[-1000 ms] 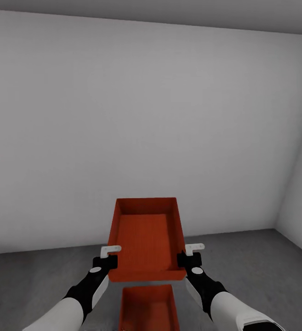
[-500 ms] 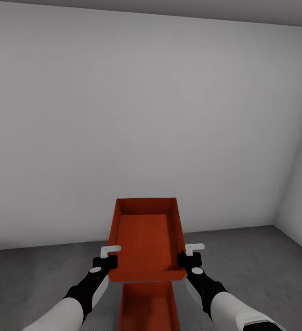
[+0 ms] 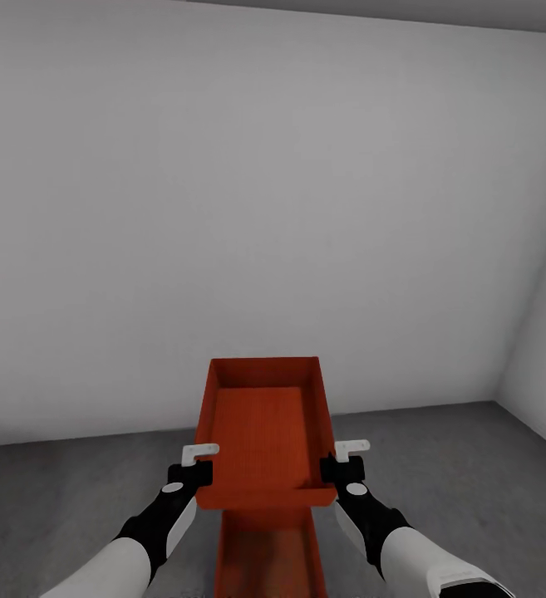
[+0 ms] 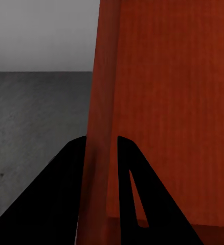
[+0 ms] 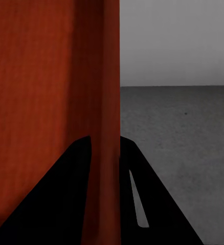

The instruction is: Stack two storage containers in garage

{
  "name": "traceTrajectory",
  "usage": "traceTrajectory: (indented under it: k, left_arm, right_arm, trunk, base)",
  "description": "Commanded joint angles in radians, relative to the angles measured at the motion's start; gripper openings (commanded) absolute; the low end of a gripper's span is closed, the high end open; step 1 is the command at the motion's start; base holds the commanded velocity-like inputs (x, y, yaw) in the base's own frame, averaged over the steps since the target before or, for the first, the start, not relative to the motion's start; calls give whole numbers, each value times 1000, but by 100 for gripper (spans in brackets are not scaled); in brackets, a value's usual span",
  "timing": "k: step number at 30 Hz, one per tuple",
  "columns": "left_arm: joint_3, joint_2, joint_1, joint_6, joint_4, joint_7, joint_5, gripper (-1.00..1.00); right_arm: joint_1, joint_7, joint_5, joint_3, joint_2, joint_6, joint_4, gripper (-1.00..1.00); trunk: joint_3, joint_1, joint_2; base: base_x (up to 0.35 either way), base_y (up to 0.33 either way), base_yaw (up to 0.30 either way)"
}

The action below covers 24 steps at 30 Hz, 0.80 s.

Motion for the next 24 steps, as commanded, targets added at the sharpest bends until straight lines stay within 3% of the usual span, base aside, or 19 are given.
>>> traceTrajectory:
  k: [1, 24]
  left_arm:
    - [15, 37, -1, -54, -8, 16, -14, -100]
    - [15, 38, -1, -54, -8, 16, -14, -100]
  right_arm:
    - [-1, -9, -2, -9, -8, -2, 4, -100]
    - [0, -9, -2, -9, -9, -2, 4, -100]
  trunk:
    - [-3, 0, -1]
    - [-40, 0, -1]
  base:
    - [0, 0, 0]
    - [0, 0, 0]
